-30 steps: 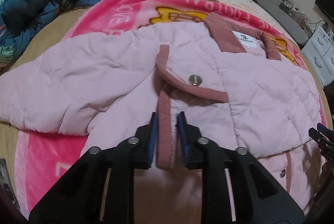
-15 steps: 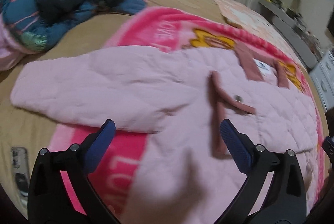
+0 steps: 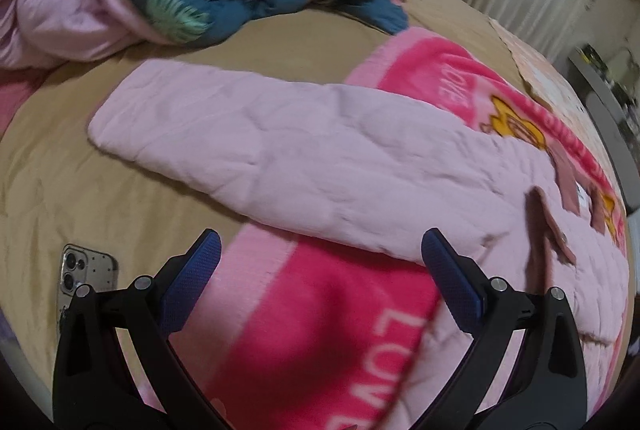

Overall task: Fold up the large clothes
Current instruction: 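Move the left tool to the other sleeve cuff and grasp it, then lift the sleeve with the left tool and fold it across the jacket front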

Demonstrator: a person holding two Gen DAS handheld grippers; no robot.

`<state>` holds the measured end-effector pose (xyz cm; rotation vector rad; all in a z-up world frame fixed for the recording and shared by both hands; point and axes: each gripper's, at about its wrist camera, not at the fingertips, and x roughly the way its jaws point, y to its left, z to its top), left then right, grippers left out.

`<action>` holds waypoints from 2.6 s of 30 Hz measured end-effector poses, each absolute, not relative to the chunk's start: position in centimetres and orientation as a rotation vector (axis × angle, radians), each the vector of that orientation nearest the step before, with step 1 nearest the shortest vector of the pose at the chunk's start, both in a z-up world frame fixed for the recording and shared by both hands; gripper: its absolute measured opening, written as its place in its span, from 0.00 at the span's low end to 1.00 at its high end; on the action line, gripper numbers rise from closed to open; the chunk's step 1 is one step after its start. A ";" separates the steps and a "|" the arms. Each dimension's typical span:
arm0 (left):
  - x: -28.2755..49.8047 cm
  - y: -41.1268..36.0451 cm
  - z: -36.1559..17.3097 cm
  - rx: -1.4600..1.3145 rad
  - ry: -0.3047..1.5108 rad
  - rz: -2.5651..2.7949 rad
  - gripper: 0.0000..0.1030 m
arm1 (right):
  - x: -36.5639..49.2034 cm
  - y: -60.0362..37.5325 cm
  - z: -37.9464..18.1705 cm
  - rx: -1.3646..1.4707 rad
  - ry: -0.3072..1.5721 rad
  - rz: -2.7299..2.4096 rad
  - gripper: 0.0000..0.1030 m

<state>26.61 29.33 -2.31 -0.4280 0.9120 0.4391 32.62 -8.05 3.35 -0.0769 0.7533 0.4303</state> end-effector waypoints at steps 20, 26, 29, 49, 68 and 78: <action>24.9 37.8 -5.5 -0.613 0.885 0.561 0.91 | 31.2 7.3 1.4 -0.218 0.785 0.666 0.94; 25.1 40.5 -6.8 -0.725 0.839 0.580 0.91 | 30.2 10.3 0.6 -0.233 0.791 0.717 0.94; 25.0 42.1 -7.9 -0.794 0.814 0.600 0.91 | 30.0 10.4 0.3 -0.238 0.795 0.720 0.94; 23.2 42.4 0.4 -0.784 0.488 0.524 0.08 | 30.7 0.8 1.0 -0.104 0.792 0.550 0.94; 22.4 29.6 12.9 -0.547 0.335 0.320 0.08 | 28.8 -10.3 5.5 0.009 0.696 0.432 0.94; 24.1 21.2 16.7 -0.426 0.346 0.207 0.08 | 27.2 -16.5 7.1 0.110 0.655 0.400 0.94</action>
